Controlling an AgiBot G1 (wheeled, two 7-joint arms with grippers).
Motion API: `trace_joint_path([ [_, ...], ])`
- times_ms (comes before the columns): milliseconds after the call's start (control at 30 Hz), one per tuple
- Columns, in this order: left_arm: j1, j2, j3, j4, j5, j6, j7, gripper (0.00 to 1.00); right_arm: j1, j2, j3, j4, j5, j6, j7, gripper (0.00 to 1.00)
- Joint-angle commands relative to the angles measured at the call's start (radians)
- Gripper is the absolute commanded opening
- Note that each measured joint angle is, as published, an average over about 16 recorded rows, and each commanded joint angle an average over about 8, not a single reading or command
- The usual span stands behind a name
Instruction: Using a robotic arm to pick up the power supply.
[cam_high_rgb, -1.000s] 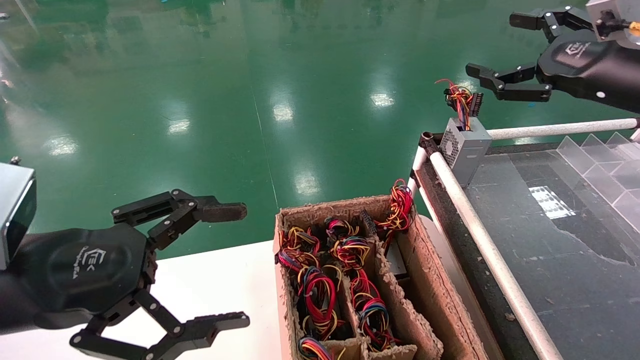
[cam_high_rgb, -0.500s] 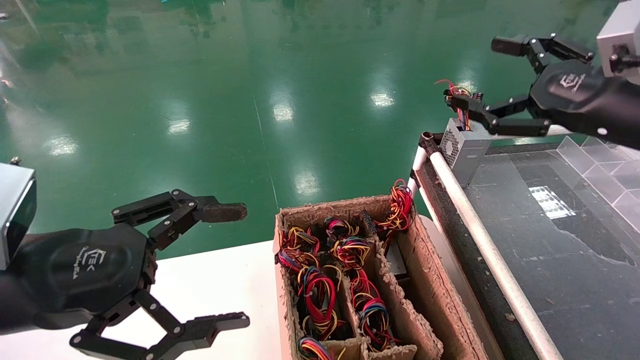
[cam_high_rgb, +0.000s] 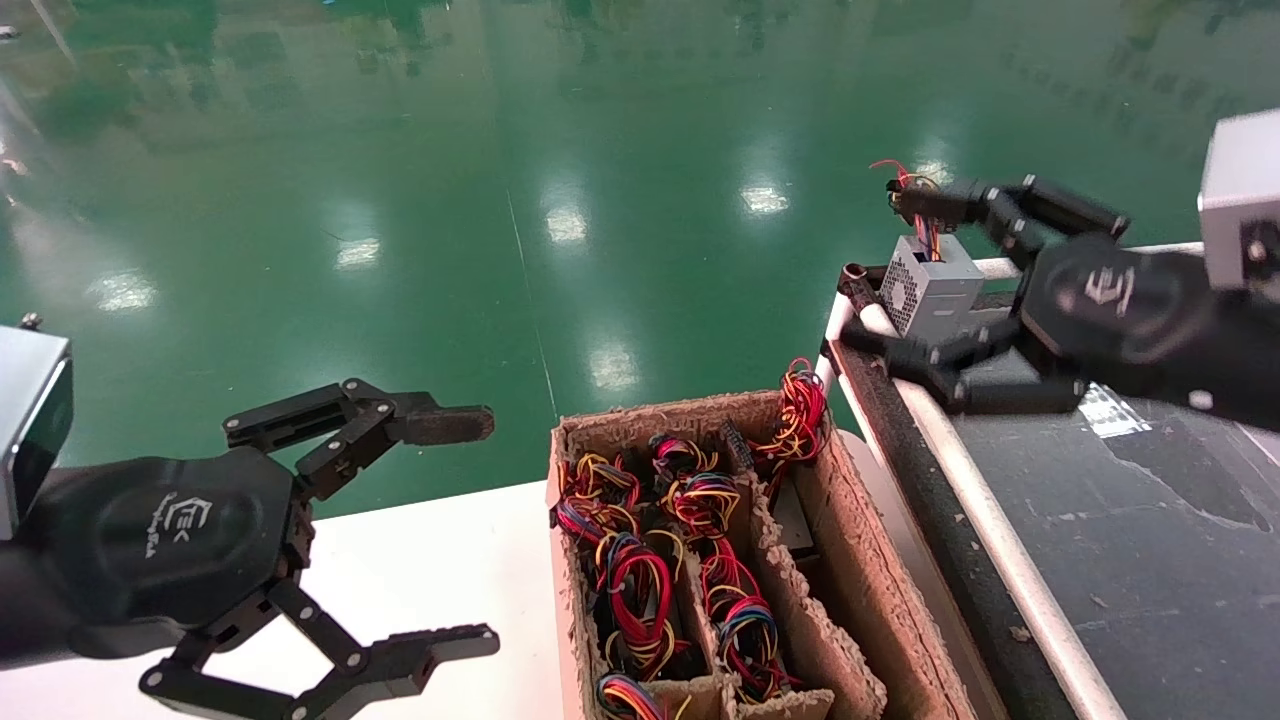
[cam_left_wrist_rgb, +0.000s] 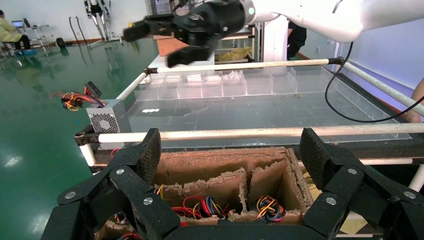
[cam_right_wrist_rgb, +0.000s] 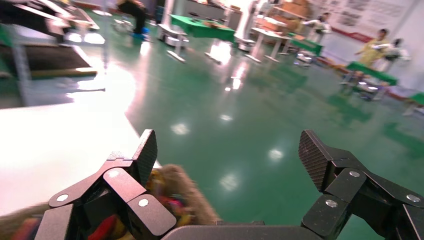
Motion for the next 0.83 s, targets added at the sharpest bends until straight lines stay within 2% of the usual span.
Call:
trace_joint_path([
  [33,0.000,0.000,0.000,0.000,0.000,0.000,0.000,1.00,-0.032,0.012,0.000,0.047,0.024,-0.008,0.029,1.00],
  [500,0.000,0.000,0.000,0.000,0.000,0.000,0.000,1.00,-0.244,0.091,0.002,0.357,0.184,-0.061,0.216,1.00],
  [667,0.000,0.000,0.000,0.000,0.000,-0.001,0.000,1.00,-0.273,0.103,0.002,0.401,0.208,-0.069,0.235,1.00],
  [833,0.000,0.000,0.000,0.000,-0.001,-0.001,0.000,1.00,-0.269,0.102,0.002,0.394,0.206,-0.068,0.231,1.00],
])
